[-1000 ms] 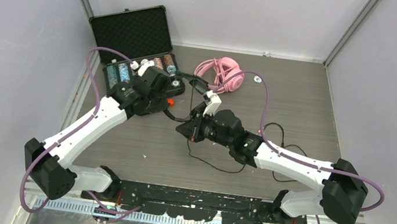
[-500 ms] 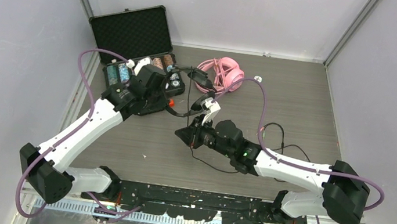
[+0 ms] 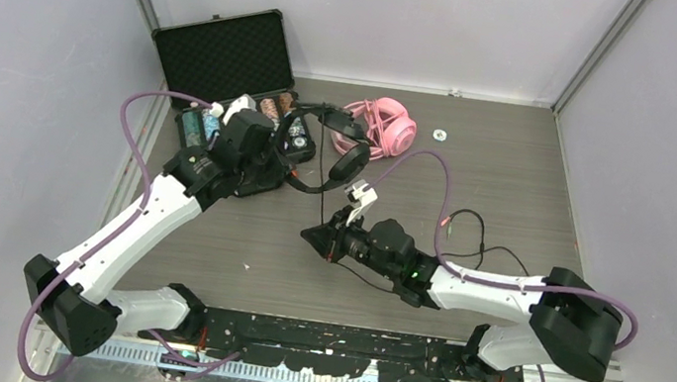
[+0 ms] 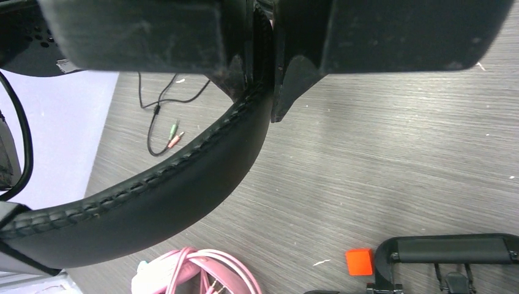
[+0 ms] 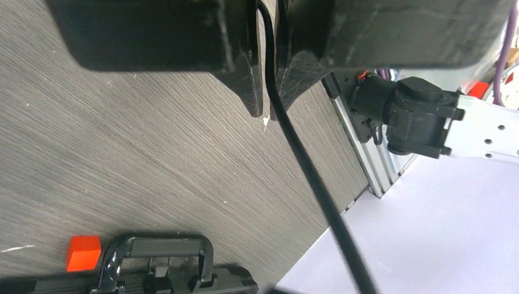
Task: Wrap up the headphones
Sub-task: Wrap the headphones cable around the headphones.
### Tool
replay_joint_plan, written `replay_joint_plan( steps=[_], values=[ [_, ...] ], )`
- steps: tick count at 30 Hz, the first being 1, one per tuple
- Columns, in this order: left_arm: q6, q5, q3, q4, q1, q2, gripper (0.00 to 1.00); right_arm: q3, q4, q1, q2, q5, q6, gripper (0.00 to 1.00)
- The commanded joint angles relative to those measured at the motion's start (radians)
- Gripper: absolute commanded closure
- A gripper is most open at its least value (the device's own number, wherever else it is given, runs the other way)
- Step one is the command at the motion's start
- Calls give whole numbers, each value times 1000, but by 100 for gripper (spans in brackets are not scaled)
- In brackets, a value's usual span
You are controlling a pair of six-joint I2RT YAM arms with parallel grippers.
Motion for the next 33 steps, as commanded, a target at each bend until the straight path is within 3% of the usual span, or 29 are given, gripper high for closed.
replay_joint_plan(
  steps=[1,10,26,30,33],
  values=[
    [-50,48,16,113,11,-52,100,-30,148,7,36,21,-17,85],
    [-53,113,19,120,46,-94,100,-54,198,8,100,-57,-35,78],
    [-34,203,64,100,102,-115,100,-137,414,-9,288,-136,8,80],
    [-23,216,85,92,132,-120,100,-169,450,-10,307,-132,22,87],
    [-14,258,101,90,155,-120,100,-197,490,-11,310,-123,32,98]
  ],
)
